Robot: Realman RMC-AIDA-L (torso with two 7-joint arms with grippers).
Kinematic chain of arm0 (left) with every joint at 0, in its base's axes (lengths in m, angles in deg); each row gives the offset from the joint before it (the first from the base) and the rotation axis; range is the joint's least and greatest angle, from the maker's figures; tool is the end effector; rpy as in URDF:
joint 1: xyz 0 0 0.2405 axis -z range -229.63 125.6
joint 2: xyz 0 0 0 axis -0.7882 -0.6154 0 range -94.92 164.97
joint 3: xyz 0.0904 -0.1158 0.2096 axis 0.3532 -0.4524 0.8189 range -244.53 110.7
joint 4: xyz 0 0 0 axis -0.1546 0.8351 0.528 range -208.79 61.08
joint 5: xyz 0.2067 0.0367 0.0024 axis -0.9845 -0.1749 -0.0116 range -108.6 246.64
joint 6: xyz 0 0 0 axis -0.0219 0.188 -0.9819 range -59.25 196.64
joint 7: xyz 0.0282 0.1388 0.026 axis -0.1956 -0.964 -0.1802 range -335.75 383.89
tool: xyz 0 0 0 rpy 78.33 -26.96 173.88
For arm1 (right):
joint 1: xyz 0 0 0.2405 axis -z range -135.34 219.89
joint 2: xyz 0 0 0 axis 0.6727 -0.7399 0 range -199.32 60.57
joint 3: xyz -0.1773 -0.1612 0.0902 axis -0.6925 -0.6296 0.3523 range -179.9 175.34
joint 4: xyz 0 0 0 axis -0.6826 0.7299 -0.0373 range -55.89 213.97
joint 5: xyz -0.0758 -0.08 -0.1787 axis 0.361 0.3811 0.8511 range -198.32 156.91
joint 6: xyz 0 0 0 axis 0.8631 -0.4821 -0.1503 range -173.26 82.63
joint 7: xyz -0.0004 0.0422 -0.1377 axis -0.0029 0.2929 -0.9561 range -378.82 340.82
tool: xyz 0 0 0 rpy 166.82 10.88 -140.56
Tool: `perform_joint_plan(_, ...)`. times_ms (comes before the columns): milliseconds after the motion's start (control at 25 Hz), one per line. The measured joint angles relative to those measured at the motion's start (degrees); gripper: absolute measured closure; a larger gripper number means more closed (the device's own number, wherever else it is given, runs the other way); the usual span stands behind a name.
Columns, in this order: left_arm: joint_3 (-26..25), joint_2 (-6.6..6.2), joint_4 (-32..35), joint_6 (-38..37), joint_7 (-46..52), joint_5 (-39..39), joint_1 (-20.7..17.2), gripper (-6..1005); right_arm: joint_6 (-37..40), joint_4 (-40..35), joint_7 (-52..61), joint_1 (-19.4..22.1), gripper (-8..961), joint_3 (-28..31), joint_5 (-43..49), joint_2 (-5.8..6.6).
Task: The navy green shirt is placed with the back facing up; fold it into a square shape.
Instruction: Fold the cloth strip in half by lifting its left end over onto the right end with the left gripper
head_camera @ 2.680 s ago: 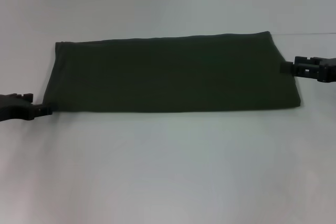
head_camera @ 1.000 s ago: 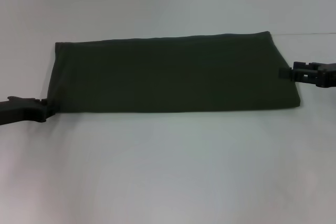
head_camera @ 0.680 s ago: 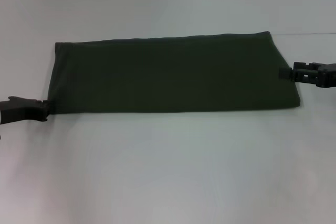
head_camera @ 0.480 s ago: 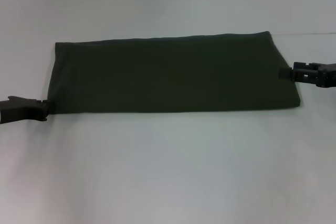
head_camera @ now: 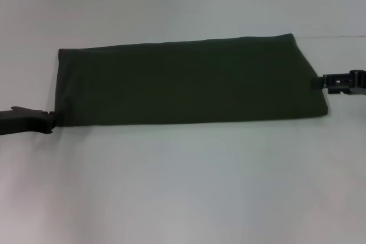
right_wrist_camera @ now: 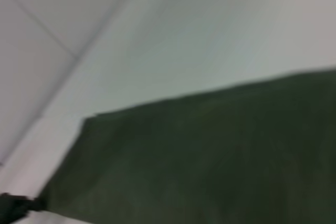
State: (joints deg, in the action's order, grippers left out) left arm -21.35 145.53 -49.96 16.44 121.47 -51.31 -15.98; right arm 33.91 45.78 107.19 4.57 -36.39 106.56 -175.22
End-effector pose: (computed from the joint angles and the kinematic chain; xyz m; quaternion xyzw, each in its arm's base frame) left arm -0.3425 0.3944 0.0262 -0.8529 -0.4069 -0.0633 0.3209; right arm 0.3011 0.3920 0.0893 -0.7920 0.5539 0.1710 0.1917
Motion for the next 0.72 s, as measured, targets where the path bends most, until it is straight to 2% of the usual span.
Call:
perform_joint_plan(120,-0.3,-0.21,0.0,-1.3,0.4,0.0,0.1,983,-1.0,0.3,6.9,-2.6,185,0.0,7.3,0.93)
perform_joint_plan(280,-0.3,-0.24,0.1,-1.6,0.6,0.0,0.3,983,-2.2,0.2,11.4,-5.3,186,-0.1,14.1,1.11)
perform_joint_plan(440,-0.3,-0.23,0.1,-1.6,0.6,0.1,0.3,983,-5.2,0.5,12.6,-6.9,187,-1.8,18.0,0.32)
perform_joint_plan(720,-0.3,-0.23,0.1,-1.6,0.7,0.1,0.4,982,-13.0,2.0,12.7,-7.8,189,-8.4,18.5,-1.48)
